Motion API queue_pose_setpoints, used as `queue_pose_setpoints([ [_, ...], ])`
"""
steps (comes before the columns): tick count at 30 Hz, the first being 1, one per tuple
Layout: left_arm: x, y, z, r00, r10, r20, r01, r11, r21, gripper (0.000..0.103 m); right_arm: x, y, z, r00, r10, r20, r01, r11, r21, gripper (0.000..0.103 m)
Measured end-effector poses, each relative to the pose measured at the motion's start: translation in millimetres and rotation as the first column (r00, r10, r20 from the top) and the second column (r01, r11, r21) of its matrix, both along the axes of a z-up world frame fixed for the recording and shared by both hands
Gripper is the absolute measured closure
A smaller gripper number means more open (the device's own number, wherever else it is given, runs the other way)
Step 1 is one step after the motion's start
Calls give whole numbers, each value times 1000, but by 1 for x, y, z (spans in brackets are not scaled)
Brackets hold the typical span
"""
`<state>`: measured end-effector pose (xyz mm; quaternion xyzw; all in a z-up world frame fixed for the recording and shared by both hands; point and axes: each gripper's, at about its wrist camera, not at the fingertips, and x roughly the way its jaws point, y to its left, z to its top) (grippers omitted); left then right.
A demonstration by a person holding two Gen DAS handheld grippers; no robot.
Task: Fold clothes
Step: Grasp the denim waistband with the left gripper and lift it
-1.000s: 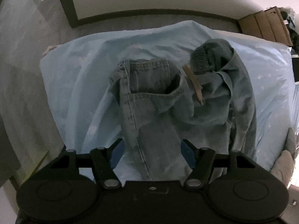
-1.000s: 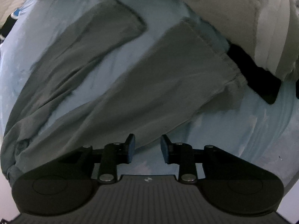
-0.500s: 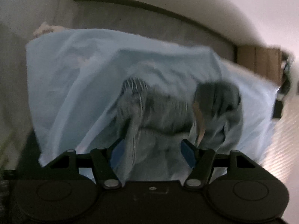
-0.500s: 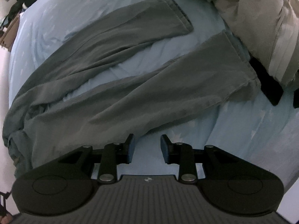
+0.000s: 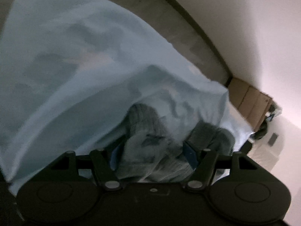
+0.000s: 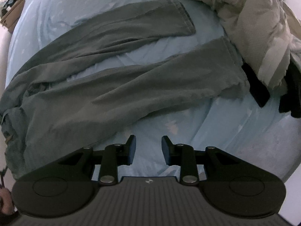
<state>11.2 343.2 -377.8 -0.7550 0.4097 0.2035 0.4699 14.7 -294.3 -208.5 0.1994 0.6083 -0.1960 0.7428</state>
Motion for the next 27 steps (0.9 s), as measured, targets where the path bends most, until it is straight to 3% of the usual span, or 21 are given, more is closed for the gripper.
queue_pose_setpoints([
  [3, 17, -2, -4, 998, -69, -10, 69, 998, 3, 33, 3, 8, 1, 1000, 21, 2, -21, 1000, -6, 72],
  [6, 26, -1, 2, 994, -106, 3, 106, 993, 44, 52, 7, 15, 0, 999, 42, 6, -42, 999, -3, 72],
  [8, 34, 1, 15, 986, -164, 18, 162, 982, 96, 81, 10, 20, -2, 998, 55, 4, -55, 998, 2, 72],
  [10, 40, -1, 34, 974, -213, 78, 199, 967, 161, 84, 12, 24, -4, 998, 68, 7, -68, 998, 11, 72],
  [13, 44, -8, 75, 934, -308, 183, 248, 924, 290, 87, 19, 29, -12, 996, 88, -4, -88, 996, 27, 72],
  [16, 29, -17, 115, 885, -339, 320, 200, 896, 398, 88, 26, 36, -17, 994, 106, -5, -105, 993, 46, 72],
  [18, 15, -22, 138, 840, -410, 357, 188, 835, 517, 88, 31, 41, -20, 992, 125, -5, -125, 991, 53, 72],
  [19, 6, -23, 144, 828, -438, 350, 190, 807, 559, 88, 34, 43, -21, 991, 134, -6, -134, 989, 55, 72],
  [21, -12, -19, 132, 849, -416, 327, 187, 814, 549, 89, 38, 47, -23, 988, 152, -9, -152, 987, 59, 72],
  [22, -22, -13, 120, 871, -394, 294, 193, 824, 533, 89, 39, 48, -24, 987, 160, -12, -159, 985, 60, 72],
  [25, -51, 3, 74, 931, -316, 183, 202, 863, 463, 89, 43, 50, -26, 983, 180, -23, -179, 982, 59, 72],
  [27, -62, 8, 49, 951, -278, 133, 200, 885, 421, 88, 45, 50, -26, 981, 190, -28, -189, 980, 55, 72],
])
